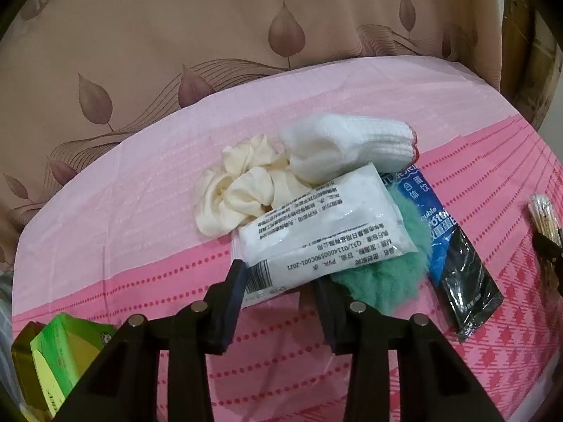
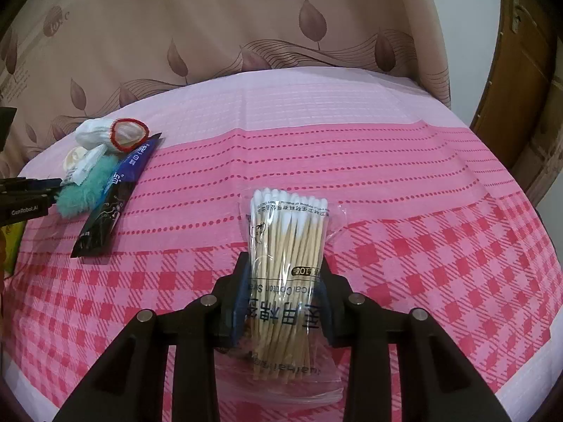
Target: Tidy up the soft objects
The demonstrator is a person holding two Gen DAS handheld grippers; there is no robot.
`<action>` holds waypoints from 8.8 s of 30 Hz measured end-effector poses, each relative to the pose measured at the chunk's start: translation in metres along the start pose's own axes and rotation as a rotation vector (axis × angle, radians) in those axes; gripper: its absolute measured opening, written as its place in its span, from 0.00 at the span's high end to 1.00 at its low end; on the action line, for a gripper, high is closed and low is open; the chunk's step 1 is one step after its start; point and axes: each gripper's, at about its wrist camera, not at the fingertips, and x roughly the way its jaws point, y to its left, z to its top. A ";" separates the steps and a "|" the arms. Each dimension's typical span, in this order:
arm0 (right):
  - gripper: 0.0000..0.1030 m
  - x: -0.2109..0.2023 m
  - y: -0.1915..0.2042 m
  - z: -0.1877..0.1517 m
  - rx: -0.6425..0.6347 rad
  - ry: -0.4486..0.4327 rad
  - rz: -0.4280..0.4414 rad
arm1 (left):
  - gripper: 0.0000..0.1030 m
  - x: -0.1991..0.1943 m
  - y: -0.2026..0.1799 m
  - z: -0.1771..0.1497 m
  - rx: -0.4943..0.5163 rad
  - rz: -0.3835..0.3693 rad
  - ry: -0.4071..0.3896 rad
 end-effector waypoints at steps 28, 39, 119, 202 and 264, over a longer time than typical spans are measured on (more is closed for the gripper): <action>0.68 0.000 0.002 0.000 -0.005 0.000 -0.006 | 0.83 -0.072 0.011 -0.049 -0.140 -0.074 -0.020; 0.67 0.000 0.004 -0.001 -0.008 0.001 -0.008 | 0.80 -0.056 0.003 -0.048 -0.118 -0.016 0.023; 0.63 -0.001 0.007 0.000 -0.021 0.003 -0.018 | 0.87 -0.149 0.035 -0.045 -0.257 -0.004 -0.130; 0.72 -0.001 0.009 0.001 -0.092 -0.003 -0.031 | 0.62 -0.213 0.237 -0.271 -0.715 0.472 -0.046; 0.52 -0.057 0.457 -0.047 -0.652 0.058 0.571 | 0.62 -0.234 0.297 -0.333 -1.064 0.567 -0.007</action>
